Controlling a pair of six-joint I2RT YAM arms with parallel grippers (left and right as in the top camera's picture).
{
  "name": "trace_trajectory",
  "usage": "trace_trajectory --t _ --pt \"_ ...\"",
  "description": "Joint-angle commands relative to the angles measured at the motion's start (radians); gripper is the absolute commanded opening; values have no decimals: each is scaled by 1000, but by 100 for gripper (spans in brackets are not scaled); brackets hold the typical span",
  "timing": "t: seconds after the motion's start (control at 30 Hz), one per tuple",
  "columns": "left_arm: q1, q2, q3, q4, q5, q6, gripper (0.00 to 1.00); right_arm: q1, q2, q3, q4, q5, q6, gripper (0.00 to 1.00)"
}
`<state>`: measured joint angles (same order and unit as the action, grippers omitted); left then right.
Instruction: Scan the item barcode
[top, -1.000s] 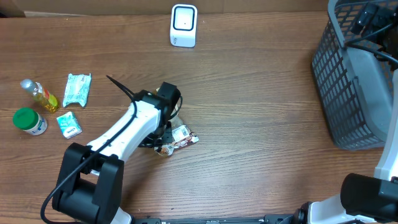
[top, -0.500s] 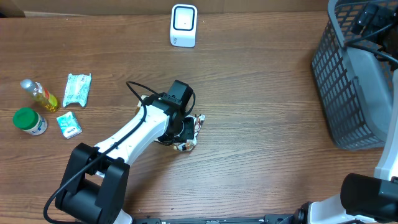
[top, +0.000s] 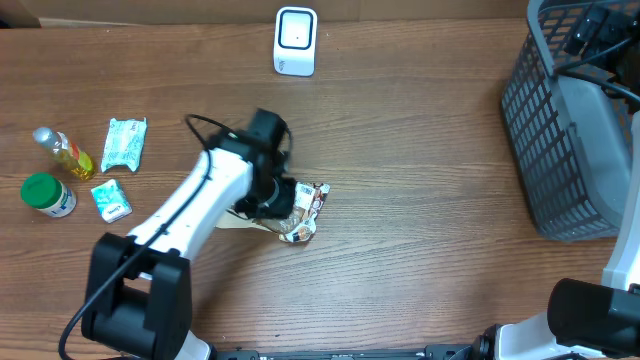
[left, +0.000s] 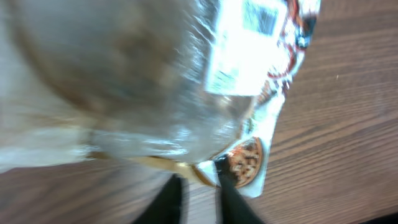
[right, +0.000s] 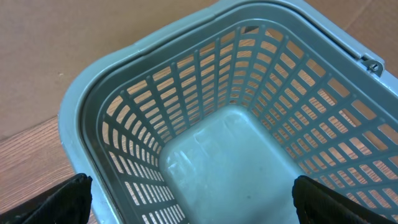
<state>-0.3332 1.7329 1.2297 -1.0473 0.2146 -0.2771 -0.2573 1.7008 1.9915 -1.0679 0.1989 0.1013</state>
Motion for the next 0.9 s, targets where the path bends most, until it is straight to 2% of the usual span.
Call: trace_trajectory --t 0.0,0.17,0.27,0.5,0.67,0.87 --pt "69 6 38 -27 11 39 72 0 -10 18 4 10 4 100" --pt "127 6 22 -76 -105 36 83 0 -10 18 4 10 4 100" --pt "132 6 -2 -81 -174 -21 85 0 -10 18 4 10 4 100" --pt "130 6 -87 -2 -157 -130 93 0 -10 18 4 10 4 100" --pt "130 6 -117 47 -125 -281 95 0 -10 18 4 10 4 100" --pt "130 6 -122 78 -32 -340 94 0 -10 18 4 10 4 100"
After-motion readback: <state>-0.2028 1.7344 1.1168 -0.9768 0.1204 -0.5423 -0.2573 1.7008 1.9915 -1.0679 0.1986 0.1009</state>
